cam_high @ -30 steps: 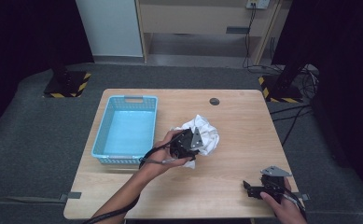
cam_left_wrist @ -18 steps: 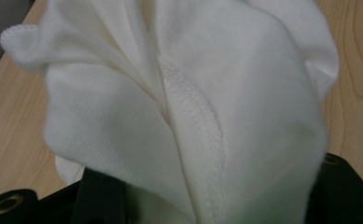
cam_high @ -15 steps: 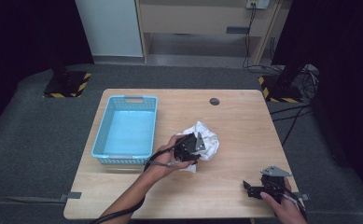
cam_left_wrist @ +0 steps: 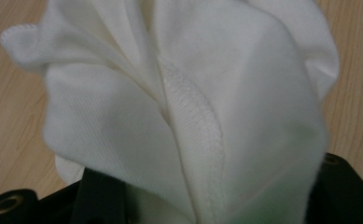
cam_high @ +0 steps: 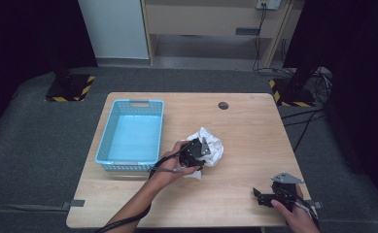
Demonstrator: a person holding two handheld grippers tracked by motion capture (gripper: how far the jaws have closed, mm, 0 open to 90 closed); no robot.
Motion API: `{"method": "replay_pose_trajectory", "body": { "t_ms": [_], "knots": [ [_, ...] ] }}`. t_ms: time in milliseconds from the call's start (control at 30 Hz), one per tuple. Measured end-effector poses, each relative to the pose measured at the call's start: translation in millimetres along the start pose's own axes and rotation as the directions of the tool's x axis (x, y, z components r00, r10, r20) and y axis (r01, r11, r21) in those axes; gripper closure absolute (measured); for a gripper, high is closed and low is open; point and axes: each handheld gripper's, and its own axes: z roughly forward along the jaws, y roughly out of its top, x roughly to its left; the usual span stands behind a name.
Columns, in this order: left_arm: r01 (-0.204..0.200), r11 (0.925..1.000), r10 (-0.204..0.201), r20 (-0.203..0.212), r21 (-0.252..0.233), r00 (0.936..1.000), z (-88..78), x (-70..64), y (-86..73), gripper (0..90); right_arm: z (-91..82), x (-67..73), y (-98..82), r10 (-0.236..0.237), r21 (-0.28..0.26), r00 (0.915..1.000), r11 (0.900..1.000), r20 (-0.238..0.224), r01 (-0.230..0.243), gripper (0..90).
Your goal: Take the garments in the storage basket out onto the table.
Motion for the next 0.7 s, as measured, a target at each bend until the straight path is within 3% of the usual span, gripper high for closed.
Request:
{"method": "replay_pose_trajectory", "body": {
  "t_ms": [700],
  "knots": [
    [0.021, 0.9986, -0.022, 0.021, 0.048, 0.9995, 12.6, 1.0, -1.7, 44.5, 0.0, 0.0, 0.0, 0.000, 0.000, 1.0000, 1.000, 0.000, 0.000, 0.3]
  ]
}}
